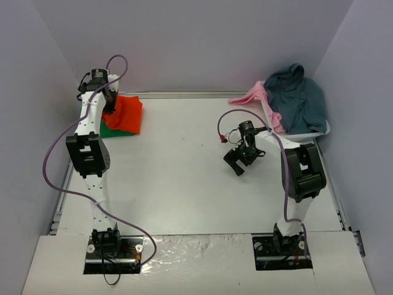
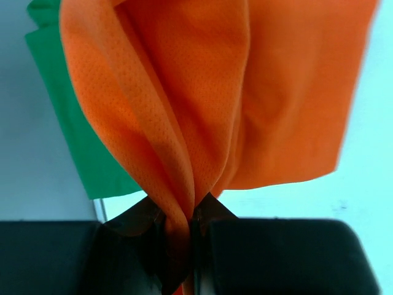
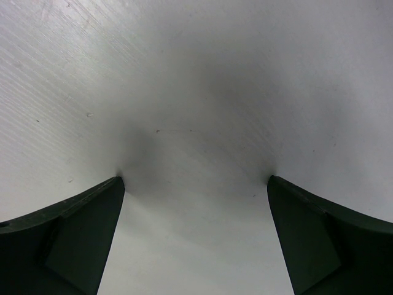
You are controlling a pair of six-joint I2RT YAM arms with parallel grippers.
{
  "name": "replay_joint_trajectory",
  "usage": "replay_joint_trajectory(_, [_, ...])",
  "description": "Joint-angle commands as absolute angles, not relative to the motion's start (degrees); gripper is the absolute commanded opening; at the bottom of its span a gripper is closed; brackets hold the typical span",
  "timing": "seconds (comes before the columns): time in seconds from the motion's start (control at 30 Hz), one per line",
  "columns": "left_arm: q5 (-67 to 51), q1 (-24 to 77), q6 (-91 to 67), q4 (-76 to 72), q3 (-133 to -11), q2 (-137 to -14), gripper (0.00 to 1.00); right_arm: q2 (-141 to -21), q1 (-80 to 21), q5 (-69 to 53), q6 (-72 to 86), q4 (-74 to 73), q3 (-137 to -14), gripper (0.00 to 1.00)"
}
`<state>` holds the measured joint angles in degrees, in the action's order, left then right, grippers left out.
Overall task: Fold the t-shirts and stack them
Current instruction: Put the neatly folded tshirt into the corner of the board with the left arm
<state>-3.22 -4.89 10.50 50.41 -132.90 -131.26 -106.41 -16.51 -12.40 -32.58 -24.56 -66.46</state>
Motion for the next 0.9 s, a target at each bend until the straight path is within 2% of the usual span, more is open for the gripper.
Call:
replay_joint_trajectory(0.0, [-0.62, -7.99, 12.30, 49.22, -132.81, -129.29, 0.02, -113.11, -17.23, -6.77, -33.57, -24.87, -62.31, 1.00])
replay_joint_trajectory(0.13, [2.10, -10.97, 12.74, 46.76, -129.73, -129.20, 0.02, -113.82, -17.23, -6.77, -33.57, -25.14, -62.49, 1.00])
replay_joint_trajectory(0.2, [7.27, -12.04, 13.44, 43.10, -127.19, -129.81, 0.04, -114.08, -17.31, -6.59, -33.57, -25.31, -62.49, 1.00])
replay_joint_trajectory(0.23, [9.21, -12.56, 14.67, 41.59, -126.05, -130.08, 0.15, -114.08, -17.31, -6.59, -33.57, -25.40, -62.58, 1.00])
replay_joint_trajectory(0.27, [10.88, -13.44, 15.29, 40.70, -125.17, -130.51, 0.30, -114.08, -17.31, -6.59, -33.57, -25.40, -62.49, 1.00])
replay_joint_trajectory(0.33, [13.00, -14.15, 15.82, 40.43, -124.89, -132.10, 0.43, -113.73, -17.31, -6.68, -33.66, -25.40, -62.32, 1.00])
replay_joint_trajectory(0.47, [16.17, -14.94, 15.29, 39.20, -123.84, -131.93, 0.61, -113.47, -17.31, -6.85, -33.66, -25.40, -62.40, 1.00])
replay_joint_trajectory(0.5, [16.17, -14.94, 15.21, 39.03, -123.23, -131.05, 0.72, -113.55, -17.31, -6.86, -33.66, -25.49, -62.32, 1.00])
replay_joint_trajectory(0.6, [16.26, -14.77, 14.68, 39.02, -124.01, -129.82, 0.89, -113.55, -17.32, -6.68, -33.75, -25.58, -62.23, 1.00])
replay_joint_trajectory(0.73, [15.39, -14.77, 13.63, 39.90, -125.24, -128.24, 0.99, -113.55, -17.40, -6.50, -33.92, -25.66, -61.96, 1.00])
replay_joint_trajectory(0.8, [13.99, -14.76, 12.58, 39.99, -124.20, -126.22, 0.94, -113.82, -17.40, -6.24, -34.01, -25.75, -61.88, 1.00])
replay_joint_trajectory(0.87, [12.40, -14.68, 12.04, 39.64, -122.44, -122.63, 0.94, -113.90, -17.40, -5.80, -33.93, -25.75, -61.96, 1.00])
